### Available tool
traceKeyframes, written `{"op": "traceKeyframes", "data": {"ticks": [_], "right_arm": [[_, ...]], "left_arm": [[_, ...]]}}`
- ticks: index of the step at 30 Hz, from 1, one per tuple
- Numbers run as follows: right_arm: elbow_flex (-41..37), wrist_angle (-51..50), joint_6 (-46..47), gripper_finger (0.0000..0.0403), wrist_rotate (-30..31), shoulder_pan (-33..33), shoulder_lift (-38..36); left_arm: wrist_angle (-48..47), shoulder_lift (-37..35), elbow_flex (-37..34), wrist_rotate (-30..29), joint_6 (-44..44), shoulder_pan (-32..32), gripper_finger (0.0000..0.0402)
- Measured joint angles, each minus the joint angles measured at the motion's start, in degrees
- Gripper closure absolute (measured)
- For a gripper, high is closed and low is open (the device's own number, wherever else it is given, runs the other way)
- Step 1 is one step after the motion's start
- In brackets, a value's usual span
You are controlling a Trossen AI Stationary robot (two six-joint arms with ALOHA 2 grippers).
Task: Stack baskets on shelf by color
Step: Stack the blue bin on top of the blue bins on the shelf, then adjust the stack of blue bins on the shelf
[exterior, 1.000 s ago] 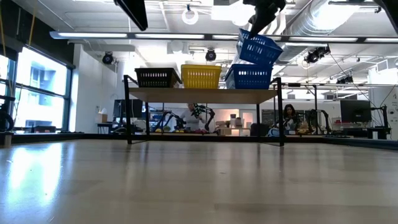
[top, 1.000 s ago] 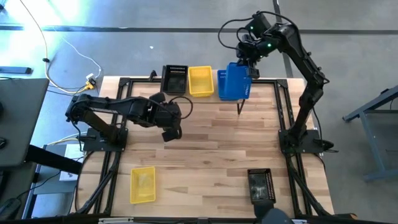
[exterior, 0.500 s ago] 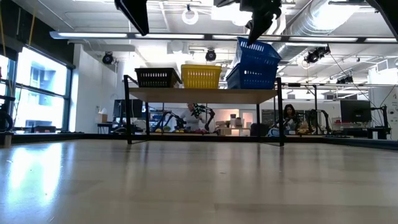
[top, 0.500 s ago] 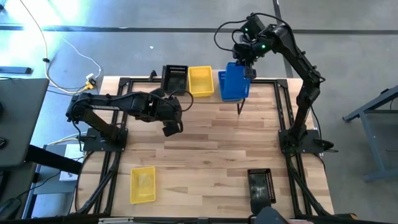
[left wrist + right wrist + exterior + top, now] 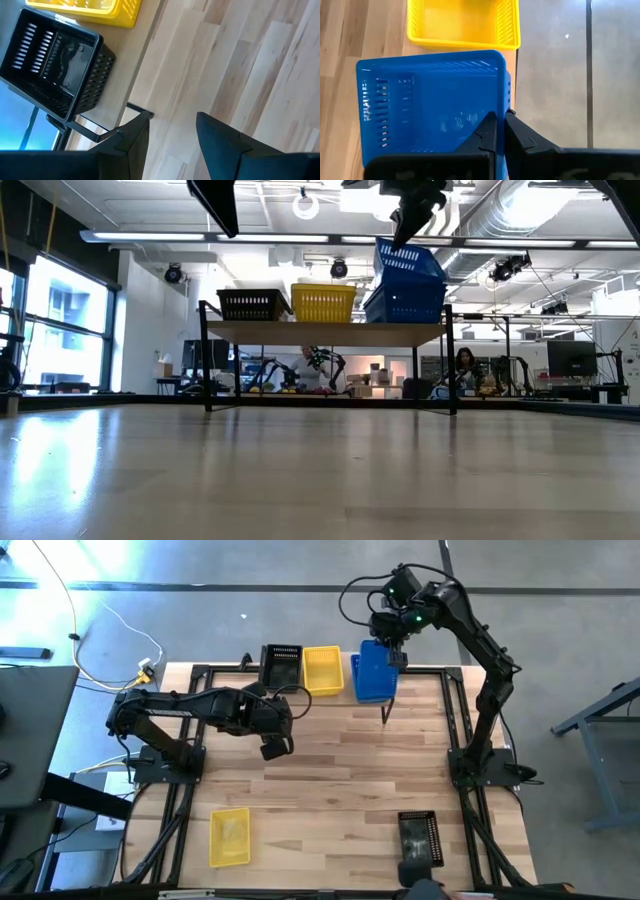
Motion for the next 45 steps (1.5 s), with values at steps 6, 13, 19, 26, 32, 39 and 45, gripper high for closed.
{"op": "traceKeyframes", "data": {"ticks": [6,13,19,26,32,39,45], "right_arm": [[0.00,-0.98,-0.07,0.0402,0.01,-0.07,0.00],[0.00,-2.78,-2.36,0.0402,-0.13,-0.05,0.00],[0.00,-0.84,0.07,0.0401,0.20,0.20,-0.02],[0.00,-0.50,1.50,0.0349,0.33,0.57,-0.07],[0.00,-0.11,1.20,0.0324,1.22,0.81,-0.07],[0.00,0.78,3.97,0.0324,3.22,0.85,-0.07],[0.02,-3.67,11.61,0.0324,2.34,2.30,-0.09]], "left_arm": [[0.00,0.00,-0.01,-0.02,0.19,0.00,0.0250],[0.00,0.00,0.00,-0.07,1.72,0.00,0.0250],[-0.13,0.00,-0.02,0.07,1.72,0.00,0.0250],[-0.35,0.00,-0.02,0.13,3.01,0.00,0.0250],[-0.35,0.00,-0.02,0.13,3.01,0.00,0.0250],[-0.35,0.00,-0.02,0.15,3.01,0.00,0.0250],[-0.35,0.00,-0.02,0.28,3.01,0.00,0.0250]]}}
